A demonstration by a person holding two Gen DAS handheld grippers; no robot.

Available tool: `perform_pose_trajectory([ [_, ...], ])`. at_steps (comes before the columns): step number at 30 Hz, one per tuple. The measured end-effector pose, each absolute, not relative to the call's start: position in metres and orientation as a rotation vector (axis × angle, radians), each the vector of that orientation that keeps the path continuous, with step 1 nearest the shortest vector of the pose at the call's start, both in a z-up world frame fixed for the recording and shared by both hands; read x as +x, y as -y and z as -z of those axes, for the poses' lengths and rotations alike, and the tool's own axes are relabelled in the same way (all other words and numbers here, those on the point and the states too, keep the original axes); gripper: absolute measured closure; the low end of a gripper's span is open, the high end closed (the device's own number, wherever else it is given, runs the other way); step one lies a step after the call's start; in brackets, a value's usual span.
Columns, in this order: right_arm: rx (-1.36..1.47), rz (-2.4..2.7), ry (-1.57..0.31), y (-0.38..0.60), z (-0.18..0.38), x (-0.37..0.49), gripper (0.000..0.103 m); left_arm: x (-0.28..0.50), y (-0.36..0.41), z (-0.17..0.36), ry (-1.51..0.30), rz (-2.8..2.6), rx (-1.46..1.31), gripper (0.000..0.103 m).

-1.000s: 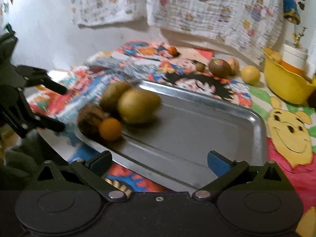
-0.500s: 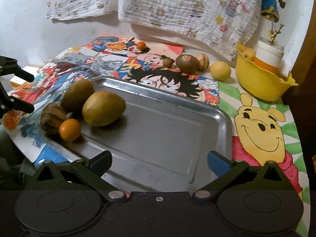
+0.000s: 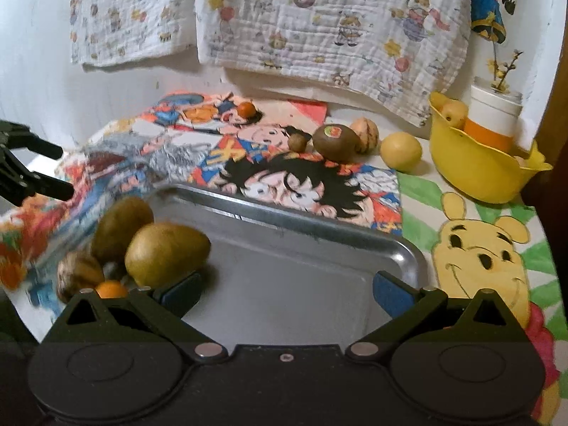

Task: Organize fruits
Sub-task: 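Move both tools away from the tray toward the remaining fruits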

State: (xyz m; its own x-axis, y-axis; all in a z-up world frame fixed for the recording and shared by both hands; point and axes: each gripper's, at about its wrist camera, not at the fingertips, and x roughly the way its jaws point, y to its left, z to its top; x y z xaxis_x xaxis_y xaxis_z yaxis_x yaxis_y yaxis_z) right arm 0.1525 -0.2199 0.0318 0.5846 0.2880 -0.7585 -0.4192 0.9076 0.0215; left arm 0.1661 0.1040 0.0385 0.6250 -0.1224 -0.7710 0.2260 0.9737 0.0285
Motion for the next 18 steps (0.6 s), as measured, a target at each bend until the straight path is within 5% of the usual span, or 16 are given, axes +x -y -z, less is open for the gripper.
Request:
perform_pose_trajectory([
  [18,-0.038,-0.462,-0.812,0.181,-0.041,0.253,0.001,0.273,-0.103,-0.039,-0.805,0.170,0.057,0.001],
])
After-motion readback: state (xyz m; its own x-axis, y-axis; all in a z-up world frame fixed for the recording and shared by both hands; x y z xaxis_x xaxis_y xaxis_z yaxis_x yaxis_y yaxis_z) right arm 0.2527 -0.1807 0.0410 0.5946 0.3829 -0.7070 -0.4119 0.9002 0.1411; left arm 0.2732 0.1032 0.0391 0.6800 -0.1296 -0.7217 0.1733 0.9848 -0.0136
